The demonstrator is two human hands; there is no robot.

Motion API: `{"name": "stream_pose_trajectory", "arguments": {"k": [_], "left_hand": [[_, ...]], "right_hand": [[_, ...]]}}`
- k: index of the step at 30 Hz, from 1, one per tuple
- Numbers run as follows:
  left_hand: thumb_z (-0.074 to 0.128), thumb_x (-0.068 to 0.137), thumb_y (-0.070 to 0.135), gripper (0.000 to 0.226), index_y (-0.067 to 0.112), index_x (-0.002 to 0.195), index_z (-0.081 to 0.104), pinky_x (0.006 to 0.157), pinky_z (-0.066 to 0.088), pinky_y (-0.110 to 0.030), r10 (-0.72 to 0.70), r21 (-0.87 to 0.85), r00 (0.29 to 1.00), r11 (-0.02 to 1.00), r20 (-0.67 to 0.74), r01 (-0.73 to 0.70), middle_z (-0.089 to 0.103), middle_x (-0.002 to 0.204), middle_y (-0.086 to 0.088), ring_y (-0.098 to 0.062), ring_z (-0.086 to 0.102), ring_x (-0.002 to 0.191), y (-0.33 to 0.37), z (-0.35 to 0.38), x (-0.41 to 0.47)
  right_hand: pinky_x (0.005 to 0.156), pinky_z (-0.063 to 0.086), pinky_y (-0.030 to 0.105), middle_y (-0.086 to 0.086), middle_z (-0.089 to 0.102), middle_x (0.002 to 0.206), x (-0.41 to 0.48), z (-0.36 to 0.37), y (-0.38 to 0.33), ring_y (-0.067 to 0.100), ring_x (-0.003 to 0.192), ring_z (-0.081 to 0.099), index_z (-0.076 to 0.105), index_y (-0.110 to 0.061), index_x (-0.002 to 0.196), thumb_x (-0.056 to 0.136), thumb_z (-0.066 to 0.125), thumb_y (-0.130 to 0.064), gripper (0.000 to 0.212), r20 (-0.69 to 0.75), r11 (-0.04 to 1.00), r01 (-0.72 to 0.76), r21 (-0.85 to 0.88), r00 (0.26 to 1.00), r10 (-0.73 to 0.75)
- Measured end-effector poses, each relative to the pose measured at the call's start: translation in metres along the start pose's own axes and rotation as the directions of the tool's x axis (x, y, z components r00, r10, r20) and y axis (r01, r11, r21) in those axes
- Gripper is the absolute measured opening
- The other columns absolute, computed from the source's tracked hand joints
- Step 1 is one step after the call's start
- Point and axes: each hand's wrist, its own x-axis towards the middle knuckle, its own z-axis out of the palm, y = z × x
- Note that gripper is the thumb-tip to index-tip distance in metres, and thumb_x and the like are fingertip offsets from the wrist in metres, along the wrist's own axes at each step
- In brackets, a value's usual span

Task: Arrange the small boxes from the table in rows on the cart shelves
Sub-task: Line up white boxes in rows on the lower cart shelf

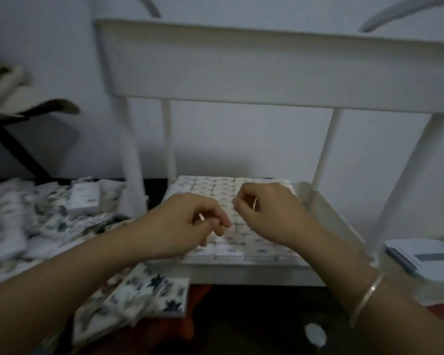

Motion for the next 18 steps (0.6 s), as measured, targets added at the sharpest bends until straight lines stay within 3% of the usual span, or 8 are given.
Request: {"name": "stream_pose_trajectory", "arguments": {"k": [4, 8, 14, 16, 18], "left_hand": [[0.054, 0.093, 0.010, 0.027, 0.031, 0.089, 0.070, 0.055, 0.048, -0.016, -0.067, 0.029, 0.987, 0.997, -0.149, 0.072, 0.071, 0.081, 0.014, -0.006, 0.065, 0.064, -0.034, -0.021, -0.078], [0.056, 0.094, 0.014, 0.026, 0.036, 0.089, 0.070, 0.061, 0.049, -0.018, -0.170, 0.072, 0.932, 0.976, -0.320, 0.203, 0.070, 0.083, 0.023, -0.001, 0.065, 0.074, -0.075, -0.031, -0.149], [0.060, 0.088, 0.006, 0.031, 0.036, 0.086, 0.069, 0.058, 0.043, -0.020, -0.133, 0.195, 0.768, 0.927, -0.626, 0.320, 0.067, 0.086, 0.023, 0.003, 0.059, 0.079, -0.125, -0.058, -0.227], [0.060, 0.087, 0.003, 0.030, 0.031, 0.089, 0.069, 0.061, 0.039, -0.016, -0.126, 0.224, 0.703, 0.896, -0.700, 0.384, 0.066, 0.090, 0.021, 0.007, 0.055, 0.080, -0.146, -0.070, -0.240], [0.060, 0.087, 0.003, 0.027, 0.028, 0.093, 0.068, 0.067, 0.042, -0.021, -0.117, 0.261, 0.662, 0.858, -0.741, 0.443, 0.064, 0.091, 0.016, 0.001, 0.055, 0.083, -0.165, -0.081, -0.244]], "right_hand": [[0.065, 0.042, 0.030, -0.013, 0.060, 0.073, -0.024, 0.021, -0.079, 0.009, 0.070, 0.053, 0.061, -0.033, 0.089, 0.091, 0.052, -0.045, 0.015, 0.178, 0.971, 0.233, 0.054, 0.955, -0.239], [0.062, 0.042, 0.030, -0.010, 0.064, 0.078, -0.031, 0.052, -0.142, 0.014, 0.075, 0.058, 0.059, -0.033, 0.099, 0.093, 0.051, -0.041, 0.013, 0.226, 0.909, 0.395, 0.133, 0.881, -0.415], [0.069, 0.049, 0.032, -0.009, 0.065, 0.093, -0.010, 0.099, -0.203, 0.009, 0.080, 0.058, 0.058, -0.031, 0.112, 0.094, 0.051, -0.030, 0.020, 0.218, 0.860, 0.450, 0.240, 0.839, -0.499], [0.072, 0.049, 0.034, -0.008, 0.061, 0.105, 0.001, 0.115, -0.222, 0.011, 0.089, 0.055, 0.056, -0.029, 0.118, 0.093, 0.051, -0.026, 0.025, 0.189, 0.850, 0.458, 0.261, 0.839, -0.510], [0.079, 0.048, 0.035, -0.005, 0.055, 0.120, 0.014, 0.128, -0.242, 0.013, 0.106, 0.050, 0.052, -0.026, 0.126, 0.092, 0.052, -0.022, 0.034, 0.133, 0.841, 0.478, 0.254, 0.844, -0.520]]}}
